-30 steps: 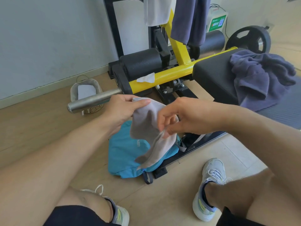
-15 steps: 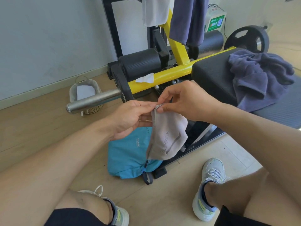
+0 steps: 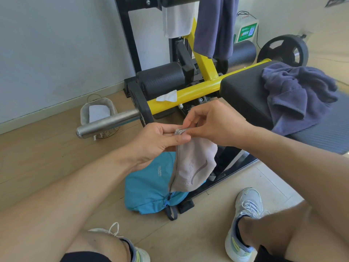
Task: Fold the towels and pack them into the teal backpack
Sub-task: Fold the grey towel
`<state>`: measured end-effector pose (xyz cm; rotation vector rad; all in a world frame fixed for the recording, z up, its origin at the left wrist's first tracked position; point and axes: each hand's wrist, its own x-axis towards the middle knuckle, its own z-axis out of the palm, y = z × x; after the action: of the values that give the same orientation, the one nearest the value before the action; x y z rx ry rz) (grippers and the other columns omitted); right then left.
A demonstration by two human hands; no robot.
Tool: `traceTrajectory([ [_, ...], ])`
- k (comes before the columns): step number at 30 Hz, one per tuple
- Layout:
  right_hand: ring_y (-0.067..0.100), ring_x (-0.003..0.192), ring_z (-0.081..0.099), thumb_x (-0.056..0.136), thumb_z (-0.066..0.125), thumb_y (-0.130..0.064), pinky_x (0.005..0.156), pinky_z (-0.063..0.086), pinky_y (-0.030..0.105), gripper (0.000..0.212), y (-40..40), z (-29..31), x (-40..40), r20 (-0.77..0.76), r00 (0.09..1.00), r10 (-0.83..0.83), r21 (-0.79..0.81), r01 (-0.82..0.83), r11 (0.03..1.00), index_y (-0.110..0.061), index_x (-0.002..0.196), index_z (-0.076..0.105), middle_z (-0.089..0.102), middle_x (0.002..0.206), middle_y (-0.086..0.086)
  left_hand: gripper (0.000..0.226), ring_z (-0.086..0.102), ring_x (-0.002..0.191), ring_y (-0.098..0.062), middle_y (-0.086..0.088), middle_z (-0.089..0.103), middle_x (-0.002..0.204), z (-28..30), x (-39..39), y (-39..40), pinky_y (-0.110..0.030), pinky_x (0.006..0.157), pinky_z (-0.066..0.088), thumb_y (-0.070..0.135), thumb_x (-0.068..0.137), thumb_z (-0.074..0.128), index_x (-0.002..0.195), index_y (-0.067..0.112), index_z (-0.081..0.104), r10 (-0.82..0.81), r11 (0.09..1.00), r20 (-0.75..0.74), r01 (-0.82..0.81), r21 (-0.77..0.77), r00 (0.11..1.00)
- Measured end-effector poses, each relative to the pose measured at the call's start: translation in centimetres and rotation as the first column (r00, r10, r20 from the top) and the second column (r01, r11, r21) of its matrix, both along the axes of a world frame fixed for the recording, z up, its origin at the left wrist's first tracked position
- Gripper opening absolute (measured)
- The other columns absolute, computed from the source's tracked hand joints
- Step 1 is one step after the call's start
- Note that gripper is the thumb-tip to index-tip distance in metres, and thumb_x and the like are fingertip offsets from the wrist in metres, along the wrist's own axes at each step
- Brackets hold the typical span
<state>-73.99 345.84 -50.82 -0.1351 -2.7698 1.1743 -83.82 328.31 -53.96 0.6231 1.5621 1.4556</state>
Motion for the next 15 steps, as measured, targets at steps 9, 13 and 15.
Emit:
traceTrajectory([
  [9,0.014,0.095,0.064,0.082,0.081,-0.042,0.088,0.056,0.036,0.032,1.5,-0.7,0.9,0.488,0.871,0.061,0.338,-0.253,0.907,-0.023,0.104,0.066,0.069,0.104,-0.007,0.016,0.073,0.085,-0.013,-0.010,0.080,0.097,-0.7,-1.5,-0.9,-0.020,0.077,0.060,0.004,0.094,0.066,0.104,0.011,0.077,0.040,0.994,-0.089,-0.048,-0.095,0.995],
  [13,0.014,0.096,0.064,0.088,0.075,-0.045,0.092,0.048,0.030,0.028,1.1,-0.5,0.6,0.420,0.906,0.041,0.426,-0.237,0.873,-0.025,0.106,0.069,0.070,0.103,-0.008,0.015,0.075,0.088,-0.009,0.002,0.081,0.086,-0.8,-2.4,-1.4,-0.017,0.079,0.054,0.016,0.098,0.067,0.105,0.022,0.078,0.004,0.962,-0.509,-0.142,-0.233,0.861],
  [15,0.013,0.095,0.060,0.090,0.069,-0.053,0.091,0.038,0.029,0.027,0.7,0.0,0.5,0.315,0.948,0.034,0.584,-0.222,0.781,-0.030,0.105,0.069,0.069,0.101,-0.009,0.014,0.073,0.083,-0.011,0.002,0.080,0.082,-1.0,-3.0,-1.6,-0.029,0.086,0.056,0.021,0.098,0.066,0.102,0.029,0.077,-0.025,0.947,-0.605,-0.175,-0.269,0.796],
])
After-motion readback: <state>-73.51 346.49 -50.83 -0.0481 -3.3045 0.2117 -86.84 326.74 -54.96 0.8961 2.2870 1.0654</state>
